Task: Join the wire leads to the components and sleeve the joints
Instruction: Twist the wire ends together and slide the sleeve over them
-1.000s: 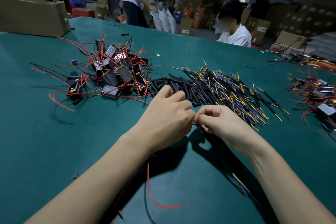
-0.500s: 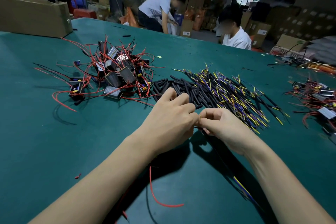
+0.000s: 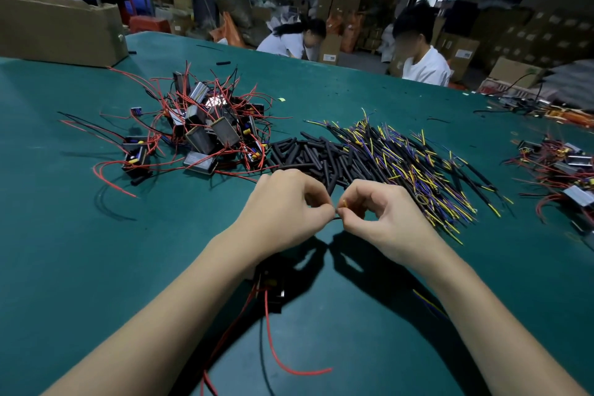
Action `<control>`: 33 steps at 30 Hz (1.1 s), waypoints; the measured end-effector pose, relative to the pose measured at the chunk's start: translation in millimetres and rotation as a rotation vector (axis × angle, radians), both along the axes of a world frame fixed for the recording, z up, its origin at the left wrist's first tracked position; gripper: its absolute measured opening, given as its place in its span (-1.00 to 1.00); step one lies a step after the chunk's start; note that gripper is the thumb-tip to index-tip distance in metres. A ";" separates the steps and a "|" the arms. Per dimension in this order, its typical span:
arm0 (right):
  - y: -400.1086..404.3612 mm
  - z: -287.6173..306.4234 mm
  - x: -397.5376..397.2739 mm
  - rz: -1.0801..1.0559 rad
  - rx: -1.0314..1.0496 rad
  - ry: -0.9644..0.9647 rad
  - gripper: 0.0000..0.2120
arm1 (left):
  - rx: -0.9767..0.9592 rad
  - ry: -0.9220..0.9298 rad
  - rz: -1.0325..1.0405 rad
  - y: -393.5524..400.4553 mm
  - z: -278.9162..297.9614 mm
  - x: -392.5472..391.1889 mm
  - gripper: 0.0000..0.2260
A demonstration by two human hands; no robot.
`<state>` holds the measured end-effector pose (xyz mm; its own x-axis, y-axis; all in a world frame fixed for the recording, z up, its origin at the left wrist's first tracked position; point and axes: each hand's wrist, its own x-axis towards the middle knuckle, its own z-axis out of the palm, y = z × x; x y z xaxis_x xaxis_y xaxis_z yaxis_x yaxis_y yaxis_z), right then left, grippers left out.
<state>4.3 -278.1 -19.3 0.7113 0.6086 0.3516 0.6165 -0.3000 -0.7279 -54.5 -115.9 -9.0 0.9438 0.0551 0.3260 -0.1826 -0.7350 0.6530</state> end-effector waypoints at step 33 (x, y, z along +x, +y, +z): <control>2.9 3.5 -4.1 -0.025 0.071 -0.142 -0.84 | -0.381 0.267 -0.104 18.0 6.1 2.0 -0.87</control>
<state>0.2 -275.2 -15.8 0.6658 0.5616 0.4912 0.7077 -0.2669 -0.6541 -52.5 -98.0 -2.8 0.9986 0.0241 0.0461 -0.0317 -0.4208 0.9066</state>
